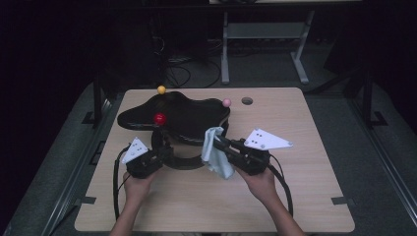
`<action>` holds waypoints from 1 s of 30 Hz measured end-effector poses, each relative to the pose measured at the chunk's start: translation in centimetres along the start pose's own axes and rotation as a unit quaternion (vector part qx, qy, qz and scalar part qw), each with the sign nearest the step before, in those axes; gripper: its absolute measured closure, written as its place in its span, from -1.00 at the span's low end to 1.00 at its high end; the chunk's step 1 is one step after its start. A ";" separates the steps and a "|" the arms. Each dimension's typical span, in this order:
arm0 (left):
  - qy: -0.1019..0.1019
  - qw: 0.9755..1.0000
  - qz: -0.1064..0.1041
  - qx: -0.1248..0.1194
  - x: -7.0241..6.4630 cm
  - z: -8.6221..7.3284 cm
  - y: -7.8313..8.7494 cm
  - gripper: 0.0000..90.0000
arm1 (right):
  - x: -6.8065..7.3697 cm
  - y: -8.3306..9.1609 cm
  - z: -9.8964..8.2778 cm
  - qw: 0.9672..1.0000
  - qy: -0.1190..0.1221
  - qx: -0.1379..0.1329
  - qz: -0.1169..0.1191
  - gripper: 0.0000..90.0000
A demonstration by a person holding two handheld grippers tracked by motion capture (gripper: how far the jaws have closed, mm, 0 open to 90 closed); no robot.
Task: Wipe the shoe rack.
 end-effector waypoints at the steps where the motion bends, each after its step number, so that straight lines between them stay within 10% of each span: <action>1: 0.000 1.000 0.000 0.000 0.0 0.0 0.0 0.68 | -0.5 0.0 -0.2 1.000 -0.007 0.003 -0.003 0.82; 11: -0.001 1.000 0.000 -0.001 0.0 0.0 0.1 0.68 | -3.6 -1.3 -1.4 0.999 -0.031 0.025 -0.031 0.82; 30: 0.007 1.000 0.023 0.001 1.2 -0.3 0.8 0.67 | -3.9 -3.5 -2.2 0.998 -0.039 0.047 -0.025 0.82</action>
Point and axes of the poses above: each handheld gripper's, and its own axes: y roughly backward along the jaws, z roughly out of its top, x roughly to its left, the point moved 9 cm from there along -y, roughly forward along the jaws, and after that the axes turned 11 degrees about x, right-handed, at the moved point
